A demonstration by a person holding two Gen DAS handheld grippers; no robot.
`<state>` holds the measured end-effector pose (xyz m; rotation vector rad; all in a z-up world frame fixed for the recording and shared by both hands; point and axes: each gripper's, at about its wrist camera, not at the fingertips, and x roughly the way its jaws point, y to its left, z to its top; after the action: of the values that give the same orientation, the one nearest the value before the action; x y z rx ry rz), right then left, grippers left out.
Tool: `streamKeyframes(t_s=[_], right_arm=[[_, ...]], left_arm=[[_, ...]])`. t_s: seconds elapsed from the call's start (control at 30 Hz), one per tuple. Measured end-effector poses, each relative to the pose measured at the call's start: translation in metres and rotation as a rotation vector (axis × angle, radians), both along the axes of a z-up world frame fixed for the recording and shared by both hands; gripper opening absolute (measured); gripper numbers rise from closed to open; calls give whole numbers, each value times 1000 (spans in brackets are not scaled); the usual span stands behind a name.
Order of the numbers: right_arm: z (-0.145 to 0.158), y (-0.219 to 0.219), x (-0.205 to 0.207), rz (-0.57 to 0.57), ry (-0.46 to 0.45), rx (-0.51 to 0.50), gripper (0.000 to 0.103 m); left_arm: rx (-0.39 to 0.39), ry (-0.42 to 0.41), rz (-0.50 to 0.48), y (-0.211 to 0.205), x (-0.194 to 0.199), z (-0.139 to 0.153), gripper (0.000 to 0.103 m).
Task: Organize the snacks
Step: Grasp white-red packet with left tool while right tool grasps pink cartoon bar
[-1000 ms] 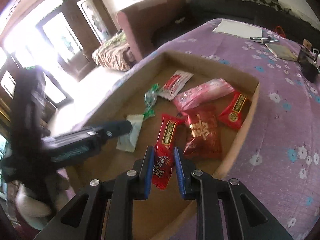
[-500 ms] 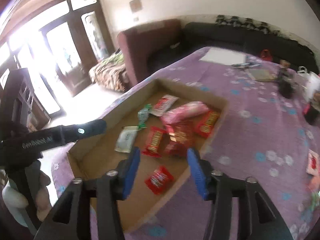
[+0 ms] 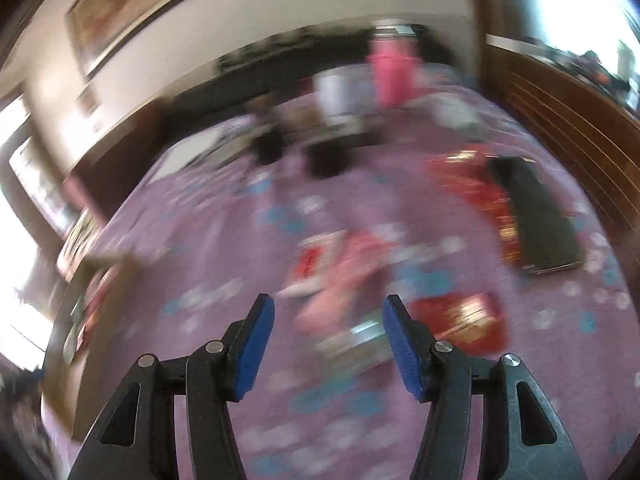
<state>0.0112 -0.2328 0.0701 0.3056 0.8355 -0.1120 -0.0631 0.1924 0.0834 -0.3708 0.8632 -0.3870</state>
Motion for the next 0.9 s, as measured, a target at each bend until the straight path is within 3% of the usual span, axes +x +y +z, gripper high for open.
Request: streamKeyframes(t_s=[0.2, 0.27, 0.33, 0.43, 0.6, 0.7, 0.8, 0.9], right_arm=[[-26, -16, 48, -35, 82, -33, 58], [-37, -9, 62, -34, 112, -32, 50], [-47, 0, 75, -16, 126, -24, 36], [-53, 22, 84, 12, 134, -70, 35], [-51, 77, 66, 243, 155, -15, 31], [-46, 100, 43, 393, 175, 104, 31], [-31, 105, 16, 366, 96, 40, 36], [-26, 111, -5, 390, 42, -38, 61]], left_arm=[[44, 10, -43, -22, -7, -1, 50], [54, 14, -40, -23, -9, -1, 50], [65, 16, -32, -23, -10, -2, 50], [69, 27, -26, -23, -10, -4, 50], [74, 39, -37, -27, -8, -8, 50], [73, 40, -51, -30, -8, -9, 50], [72, 47, -57, -33, -6, -11, 50], [61, 60, -73, -38, -3, -13, 50]])
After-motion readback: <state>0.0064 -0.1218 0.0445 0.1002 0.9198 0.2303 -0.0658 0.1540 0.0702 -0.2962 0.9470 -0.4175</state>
